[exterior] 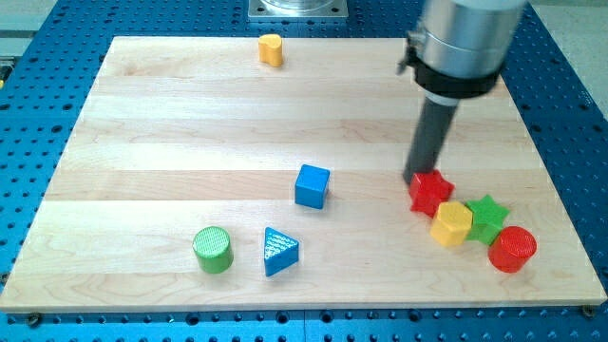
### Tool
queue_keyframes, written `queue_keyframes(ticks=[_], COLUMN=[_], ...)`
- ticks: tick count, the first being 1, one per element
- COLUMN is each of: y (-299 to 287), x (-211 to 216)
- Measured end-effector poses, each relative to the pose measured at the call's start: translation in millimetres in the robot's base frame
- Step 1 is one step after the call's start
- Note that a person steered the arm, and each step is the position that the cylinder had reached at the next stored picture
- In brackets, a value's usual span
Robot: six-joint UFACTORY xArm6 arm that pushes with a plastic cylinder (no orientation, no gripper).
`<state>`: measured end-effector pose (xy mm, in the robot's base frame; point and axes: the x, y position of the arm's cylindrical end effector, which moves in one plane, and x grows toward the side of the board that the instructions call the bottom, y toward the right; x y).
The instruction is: Drag the blue blocks and green circle into the group of blocks
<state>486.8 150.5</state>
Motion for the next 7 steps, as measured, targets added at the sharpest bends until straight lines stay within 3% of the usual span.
queue_keyframes(ticks=[1,2,3,4,5,6,7], y=[13,-12,-45,-95,-170,-163,-86], x=[22,22,-6,-56,-34,14,-1])
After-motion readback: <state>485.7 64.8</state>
